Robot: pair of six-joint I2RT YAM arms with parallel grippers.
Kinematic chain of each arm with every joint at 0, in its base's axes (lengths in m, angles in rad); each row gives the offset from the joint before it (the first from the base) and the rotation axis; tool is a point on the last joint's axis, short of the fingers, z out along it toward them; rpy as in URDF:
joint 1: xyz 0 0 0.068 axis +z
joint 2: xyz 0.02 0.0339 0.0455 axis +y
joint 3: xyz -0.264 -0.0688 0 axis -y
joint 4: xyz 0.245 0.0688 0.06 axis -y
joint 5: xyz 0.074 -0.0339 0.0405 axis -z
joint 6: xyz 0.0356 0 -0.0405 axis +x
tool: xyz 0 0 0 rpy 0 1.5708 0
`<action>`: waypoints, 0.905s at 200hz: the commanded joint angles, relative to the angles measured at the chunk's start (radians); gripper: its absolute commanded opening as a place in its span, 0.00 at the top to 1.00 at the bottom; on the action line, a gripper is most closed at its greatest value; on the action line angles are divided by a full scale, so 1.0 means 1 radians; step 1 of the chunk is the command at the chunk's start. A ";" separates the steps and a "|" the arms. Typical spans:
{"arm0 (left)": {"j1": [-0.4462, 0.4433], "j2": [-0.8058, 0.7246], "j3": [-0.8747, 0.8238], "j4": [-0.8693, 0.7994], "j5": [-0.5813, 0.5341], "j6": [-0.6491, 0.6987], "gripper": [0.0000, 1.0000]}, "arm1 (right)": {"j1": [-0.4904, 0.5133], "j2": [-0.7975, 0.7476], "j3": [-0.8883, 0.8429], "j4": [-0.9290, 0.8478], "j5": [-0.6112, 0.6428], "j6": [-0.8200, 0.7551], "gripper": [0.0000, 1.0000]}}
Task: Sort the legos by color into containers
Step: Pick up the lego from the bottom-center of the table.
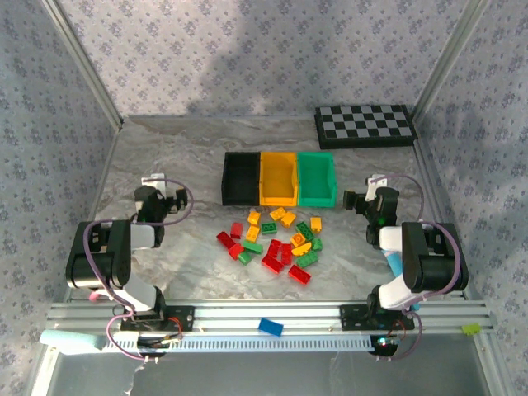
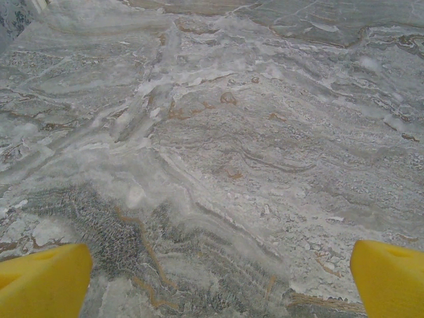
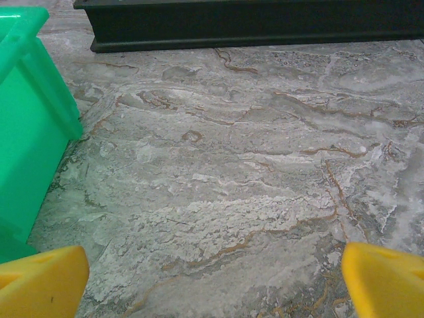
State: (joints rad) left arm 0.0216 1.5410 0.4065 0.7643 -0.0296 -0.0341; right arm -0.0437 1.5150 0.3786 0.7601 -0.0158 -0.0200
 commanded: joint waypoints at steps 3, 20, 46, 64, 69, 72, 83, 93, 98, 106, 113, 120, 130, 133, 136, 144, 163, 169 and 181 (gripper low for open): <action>0.006 -0.008 0.014 0.035 0.017 0.007 0.00 | 0.001 0.001 0.022 0.005 0.000 -0.017 0.00; 0.006 -0.008 0.013 0.035 0.017 0.007 0.00 | 0.001 0.002 0.023 0.005 0.000 -0.017 0.00; 0.006 -0.007 0.013 0.035 0.016 0.007 0.00 | 0.002 0.000 0.020 0.010 0.008 -0.015 0.00; -0.002 -0.026 0.029 -0.006 0.008 0.015 0.00 | 0.018 -0.053 0.047 -0.071 0.055 -0.017 0.00; -0.009 -0.046 0.043 -0.041 0.003 0.022 0.00 | 0.026 -0.077 0.056 -0.112 0.064 -0.020 0.00; -0.014 -0.058 0.052 -0.071 -0.003 0.027 0.00 | 0.029 -0.093 0.063 -0.140 0.070 -0.020 0.00; -0.027 -0.101 0.093 -0.189 -0.015 0.030 0.00 | 0.033 -0.145 0.098 -0.250 0.079 0.001 0.00; -0.029 -0.136 0.147 -0.336 -0.020 -0.008 0.00 | 0.034 -0.191 0.118 -0.332 0.073 0.017 0.00; -0.029 -0.151 0.179 -0.429 -0.023 -0.029 0.00 | 0.035 -0.215 0.124 -0.361 0.071 0.022 0.00; -0.030 -0.171 0.236 -0.540 -0.028 -0.058 0.00 | 0.034 -0.260 0.128 -0.398 0.076 0.036 0.00; -0.029 -0.186 0.269 -0.618 -0.026 -0.070 0.00 | 0.032 -0.295 0.130 -0.424 0.079 0.057 0.00; -0.029 -0.205 0.280 -0.651 -0.016 -0.076 0.00 | 0.027 -0.334 0.134 -0.452 0.079 0.085 0.00; -0.029 -0.243 0.274 -0.667 -0.001 -0.089 0.00 | 0.014 -0.376 0.149 -0.515 0.089 0.163 0.00; -0.029 -0.257 0.271 -0.669 0.004 -0.096 0.00 | 0.007 -0.386 0.158 -0.543 0.099 0.201 0.00; -0.028 -0.268 0.267 -0.672 0.009 -0.104 0.00 | 0.000 -0.394 0.169 -0.578 0.108 0.238 0.00; -0.028 -0.302 0.259 -0.686 0.024 -0.132 0.00 | -0.018 -0.410 0.194 -0.667 0.125 0.343 0.00; -0.022 -0.346 0.275 -0.778 0.074 -0.207 0.00 | -0.071 -0.409 0.244 -0.774 -0.104 0.406 0.00; -0.022 -0.355 0.284 -0.812 0.109 -0.220 0.00 | -0.062 -0.404 0.261 -0.815 -0.137 0.406 0.00; -0.022 -0.368 0.295 -0.868 0.174 -0.240 0.00 | -0.012 -0.400 0.291 -0.897 -0.160 0.379 0.01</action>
State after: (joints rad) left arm -0.0067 1.1995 0.6716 0.0921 0.0154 -0.1860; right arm -0.1017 1.1091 0.6025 0.1211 -0.0299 0.2764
